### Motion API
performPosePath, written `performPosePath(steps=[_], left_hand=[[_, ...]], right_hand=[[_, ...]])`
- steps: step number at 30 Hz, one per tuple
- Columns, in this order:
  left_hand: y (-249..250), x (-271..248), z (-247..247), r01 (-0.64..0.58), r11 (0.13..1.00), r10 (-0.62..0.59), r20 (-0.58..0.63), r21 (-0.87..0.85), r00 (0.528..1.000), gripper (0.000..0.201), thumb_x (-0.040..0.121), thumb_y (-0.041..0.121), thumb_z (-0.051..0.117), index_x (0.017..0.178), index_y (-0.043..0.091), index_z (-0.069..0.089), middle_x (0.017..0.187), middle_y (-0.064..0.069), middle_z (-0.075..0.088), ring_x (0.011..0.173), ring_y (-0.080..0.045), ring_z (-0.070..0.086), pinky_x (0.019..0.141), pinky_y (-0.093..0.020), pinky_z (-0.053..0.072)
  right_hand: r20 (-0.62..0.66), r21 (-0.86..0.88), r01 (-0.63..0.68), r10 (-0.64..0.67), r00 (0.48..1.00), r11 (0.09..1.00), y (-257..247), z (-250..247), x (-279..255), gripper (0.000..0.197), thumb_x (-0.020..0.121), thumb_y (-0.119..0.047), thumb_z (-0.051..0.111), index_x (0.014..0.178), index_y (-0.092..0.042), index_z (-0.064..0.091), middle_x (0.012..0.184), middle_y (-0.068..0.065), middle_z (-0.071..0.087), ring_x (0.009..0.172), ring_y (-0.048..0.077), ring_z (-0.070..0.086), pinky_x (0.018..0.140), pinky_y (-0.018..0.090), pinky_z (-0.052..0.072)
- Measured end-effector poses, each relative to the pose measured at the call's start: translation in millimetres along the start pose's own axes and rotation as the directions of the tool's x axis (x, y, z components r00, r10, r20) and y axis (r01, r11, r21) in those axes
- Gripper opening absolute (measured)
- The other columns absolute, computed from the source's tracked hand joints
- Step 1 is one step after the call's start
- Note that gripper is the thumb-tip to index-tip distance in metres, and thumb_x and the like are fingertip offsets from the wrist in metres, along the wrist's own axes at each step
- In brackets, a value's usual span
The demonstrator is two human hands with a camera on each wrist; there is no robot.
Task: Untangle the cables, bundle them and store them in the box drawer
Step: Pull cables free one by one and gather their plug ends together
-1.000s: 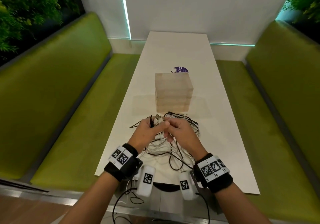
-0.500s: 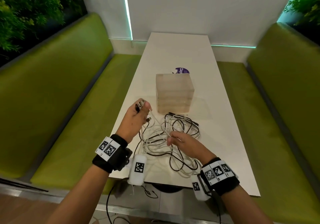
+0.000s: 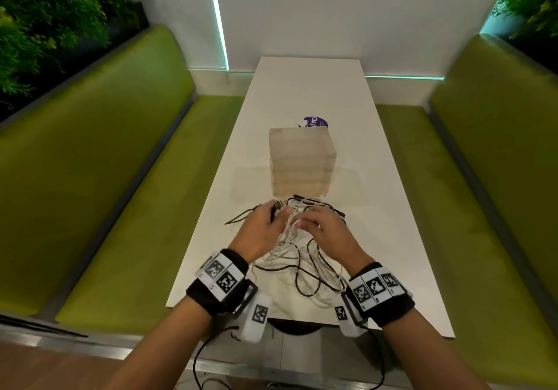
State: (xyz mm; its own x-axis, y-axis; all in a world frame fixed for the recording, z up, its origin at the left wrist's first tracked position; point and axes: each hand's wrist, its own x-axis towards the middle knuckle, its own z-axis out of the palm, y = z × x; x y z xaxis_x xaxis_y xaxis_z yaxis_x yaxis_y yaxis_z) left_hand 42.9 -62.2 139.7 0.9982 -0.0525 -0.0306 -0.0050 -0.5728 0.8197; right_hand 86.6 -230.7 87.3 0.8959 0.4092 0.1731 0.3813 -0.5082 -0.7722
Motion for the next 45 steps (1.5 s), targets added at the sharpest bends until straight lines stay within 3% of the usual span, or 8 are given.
performPosePath(steps=[9, 13, 22, 27, 32, 36, 38, 45], left_hand=[[5.2, 0.3, 1.5, -0.003, 0.995, -0.019, 0.218, 0.1, 0.976, 0.03, 0.097, 0.033, 0.052, 0.07, 0.023, 0.044, 0.055, 0.012, 0.039, 0.044, -0.001, 0.037, 0.044, -0.015, 0.028], [9.3, -3.1, -4.7, 0.114, 0.987, -0.068, 0.347, -0.115, 0.935, 0.033, 0.097, 0.023, 0.051, 0.066, 0.015, 0.042, 0.051, 0.008, 0.029, 0.042, -0.007, 0.025, 0.044, -0.022, 0.023], [26.4, -12.7, -20.8, 0.113, 0.886, -0.007, 0.23, -0.45, 0.973, 0.037, 0.1, 0.021, 0.047, 0.063, 0.017, 0.044, 0.051, 0.005, 0.028, 0.041, -0.008, 0.021, 0.04, -0.018, 0.022], [44.8, -16.9, -56.4, 0.025, 0.711, 0.078, 0.114, -0.702, 0.99, 0.044, 0.1, 0.016, 0.042, 0.057, 0.019, 0.05, 0.051, 0.004, 0.035, 0.036, -0.007, 0.024, 0.032, -0.016, 0.023], [32.5, -9.5, -68.2, 0.011, 0.889, -0.001, 0.02, -0.457, 1.0, 0.035, 0.1, 0.022, 0.046, 0.069, 0.007, 0.044, 0.058, -0.009, 0.027, 0.044, -0.014, 0.019, 0.041, -0.025, 0.015], [7.9, -4.0, -45.3, 0.109, 0.978, -0.097, 0.078, -0.178, 0.992, 0.04, 0.097, 0.034, 0.05, 0.062, 0.02, 0.038, 0.05, 0.007, 0.032, 0.043, -0.01, 0.026, 0.044, -0.023, 0.024], [0.1, -1.8, -27.4, 0.109, 0.989, -0.097, 0.121, -0.096, 0.988, 0.037, 0.096, 0.039, 0.051, 0.066, 0.02, 0.041, 0.055, 0.006, 0.037, 0.047, -0.01, 0.031, 0.047, -0.024, 0.028], [4.8, 4.1, 11.1, 0.02, 1.0, -0.016, 0.255, -0.012, 0.967, 0.023, 0.09, 0.043, 0.061, 0.073, 0.031, 0.05, 0.057, 0.013, 0.046, 0.048, 0.001, 0.043, 0.049, -0.02, 0.03]], right_hand=[[-0.042, 0.072, -0.019, 0.022, 0.999, 0.997, -17.7, -6.7, -8.2, 0.027, 0.085, -0.016, 0.067, 0.103, -0.028, 0.052, 0.086, -0.01, 0.056, 0.081, -0.002, 0.049, 0.071, 0.011, 0.039], [0.108, -0.239, 0.056, -0.031, 0.994, 0.969, -9.8, 0.1, -2.0, 0.017, 0.092, -0.023, 0.057, 0.108, -0.021, 0.054, 0.096, -0.006, 0.06, 0.081, 0.008, 0.049, 0.07, 0.028, 0.042], [-0.017, -0.317, -0.005, 0.0, 1.0, 0.948, 9.4, 14.8, 17.3, 0.017, 0.095, -0.03, 0.052, 0.103, -0.016, 0.056, 0.098, -0.001, 0.055, 0.083, 0.017, 0.055, 0.072, 0.033, 0.045], [0.09, -0.342, -0.194, 0.238, 0.967, 0.919, 36.5, 16.8, 7.0, 0.017, 0.092, -0.013, 0.054, 0.105, -0.004, 0.06, 0.11, 0.011, 0.056, 0.099, 0.028, 0.056, 0.076, 0.027, 0.038], [0.013, 0.018, -0.254, 0.253, 0.967, 0.967, 41.0, 15.2, -1.6, 0.028, 0.085, 0.013, 0.046, 0.098, -0.009, 0.058, 0.086, 0.003, 0.057, 0.079, 0.017, 0.058, 0.065, 0.011, 0.039], [-0.063, 0.237, -0.206, 0.226, 0.972, 0.95, 18.7, -3.3, -4.7, 0.041, 0.086, 0.014, 0.044, 0.085, -0.027, 0.047, 0.088, 0.002, 0.068, 0.076, 0.011, 0.066, 0.075, 0.012, 0.048], [-0.046, 0.2, -0.166, 0.179, 0.983, 0.966, 6.1, -11.2, -3.3, 0.041, 0.087, 0.01, 0.049, 0.086, -0.031, 0.045, 0.086, -0.002, 0.07, 0.077, 0.005, 0.068, 0.076, 0.016, 0.05], [-0.051, 0.063, -0.085, 0.088, 0.995, 0.994, -27.4, -18.1, 0.2, 0.032, 0.082, -0.002, 0.061, 0.099, -0.025, 0.046, 0.086, 0.001, 0.064, 0.078, 0.017, 0.061, 0.07, 0.034, 0.05]])
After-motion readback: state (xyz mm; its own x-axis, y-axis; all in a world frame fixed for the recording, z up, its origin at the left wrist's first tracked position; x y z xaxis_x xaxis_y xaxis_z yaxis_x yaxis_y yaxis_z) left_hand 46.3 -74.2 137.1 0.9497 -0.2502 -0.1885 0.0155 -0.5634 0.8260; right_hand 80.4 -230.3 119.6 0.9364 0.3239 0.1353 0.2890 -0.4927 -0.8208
